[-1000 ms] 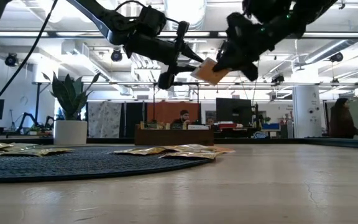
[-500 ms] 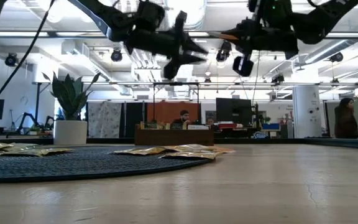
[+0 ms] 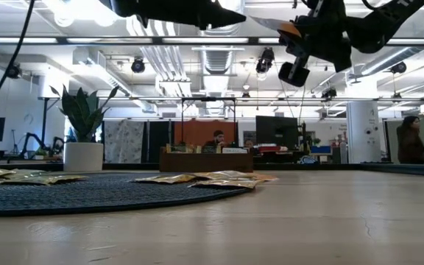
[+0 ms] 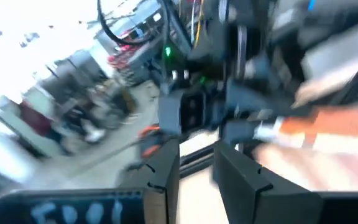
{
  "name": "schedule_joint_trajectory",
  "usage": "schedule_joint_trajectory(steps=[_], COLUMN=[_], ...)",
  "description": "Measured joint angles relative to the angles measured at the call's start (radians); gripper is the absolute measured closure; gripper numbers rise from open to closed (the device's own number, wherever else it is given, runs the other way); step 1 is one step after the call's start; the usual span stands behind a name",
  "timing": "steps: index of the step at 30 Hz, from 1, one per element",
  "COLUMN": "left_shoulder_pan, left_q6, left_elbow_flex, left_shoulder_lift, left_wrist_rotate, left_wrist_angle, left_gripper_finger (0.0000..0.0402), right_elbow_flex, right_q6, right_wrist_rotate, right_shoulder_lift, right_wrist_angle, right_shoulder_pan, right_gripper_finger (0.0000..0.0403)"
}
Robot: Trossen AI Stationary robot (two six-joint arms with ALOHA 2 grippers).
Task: Pick & Place Tea
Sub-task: Put the white tea bag into the right section of the wooden organizer
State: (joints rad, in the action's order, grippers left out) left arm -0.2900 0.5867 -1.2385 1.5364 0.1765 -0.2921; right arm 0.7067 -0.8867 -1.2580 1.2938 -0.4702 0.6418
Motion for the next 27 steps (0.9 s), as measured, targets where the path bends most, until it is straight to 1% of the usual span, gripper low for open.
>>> schedule_joint_trajectory(steps=[5,7,12,18,20,24,27], left_shoulder_pan=[0.012,0.012,0.035,0.095,0.105,0.101,0.099], left_q6=[0.330,0.413,0.542,0.828,0.850,0.826,0.865], left_elbow_flex=[0.000,0.000,0.000,0.000,0.000,0.000,0.000], left_shoulder_lift=[0.006,0.016,0.037,0.046,0.046,0.046,0.046], left_wrist_rotate=[-0.093,-0.108,-0.108,-0.123,-0.142,-0.239,-0.284], left_wrist_angle=[0.024,0.023,0.026,0.007,-0.022,-0.064,-0.079], left_gripper_finger=[0.0305,0.0305,0.0305,0.0305,0.0305,0.0305,0.0305], right_elbow_flex=[0.033,0.050,0.101,0.157,0.162,0.167,0.170], right_q6=[-0.009,-0.017,-0.022,-0.007,-0.004,-0.004,-0.004], right_wrist_rotate=[0.008,0.008,0.006,0.003,0.000,0.000,0.000], right_shoulder_lift=[0.000,0.000,0.000,0.000,0.000,0.000,0.000], right_wrist_angle=[0.002,0.001,0.027,0.129,0.147,0.156,0.165], right_shoulder_pan=[-0.001,-0.003,-0.012,-0.016,-0.016,-0.018,-0.018], right_gripper_finger=[0.0390,0.0390,0.0390,0.0390,0.0390,0.0390,0.0390])
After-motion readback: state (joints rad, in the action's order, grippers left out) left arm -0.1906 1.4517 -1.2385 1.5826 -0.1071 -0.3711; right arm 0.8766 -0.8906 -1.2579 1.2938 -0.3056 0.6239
